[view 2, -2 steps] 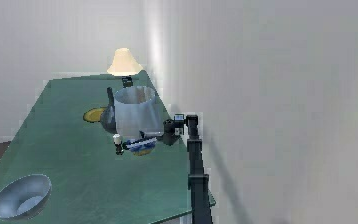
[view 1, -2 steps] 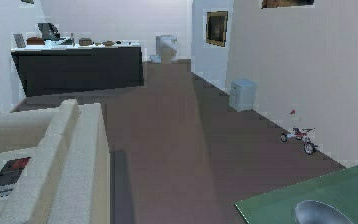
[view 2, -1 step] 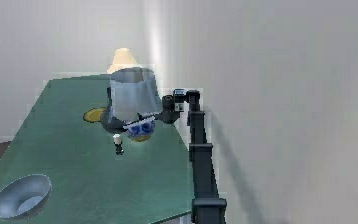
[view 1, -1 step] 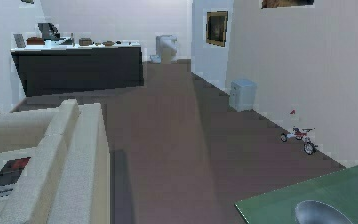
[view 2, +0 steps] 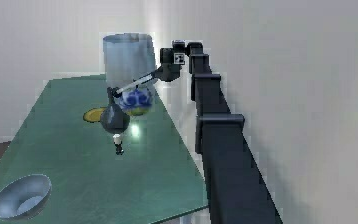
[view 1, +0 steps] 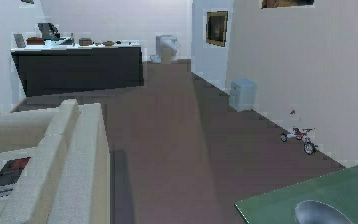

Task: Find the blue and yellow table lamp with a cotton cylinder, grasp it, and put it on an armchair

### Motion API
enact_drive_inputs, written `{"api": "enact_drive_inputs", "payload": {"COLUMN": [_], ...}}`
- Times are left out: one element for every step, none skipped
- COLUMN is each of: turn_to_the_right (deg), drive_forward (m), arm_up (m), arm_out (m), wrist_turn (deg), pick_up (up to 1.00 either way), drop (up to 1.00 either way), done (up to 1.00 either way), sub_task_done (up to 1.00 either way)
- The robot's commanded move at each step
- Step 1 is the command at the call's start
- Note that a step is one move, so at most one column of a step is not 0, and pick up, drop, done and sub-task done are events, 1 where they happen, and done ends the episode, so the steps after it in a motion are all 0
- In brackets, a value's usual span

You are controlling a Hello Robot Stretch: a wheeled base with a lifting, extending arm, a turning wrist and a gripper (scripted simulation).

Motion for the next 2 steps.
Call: {"api": "enact_drive_inputs", "payload": {"turn_to_the_right": [0.0,0.0], "drive_forward": [0.0,0.0], "arm_up": [0.0,0.0], "arm_out": [0.0,0.0], "wrist_turn": [-45.0,-27.0], "pick_up": [0.0,0.0], "drop": [0.0,0.0], "done": [0.0,0.0], "sub_task_done": [0.0,0.0]}}
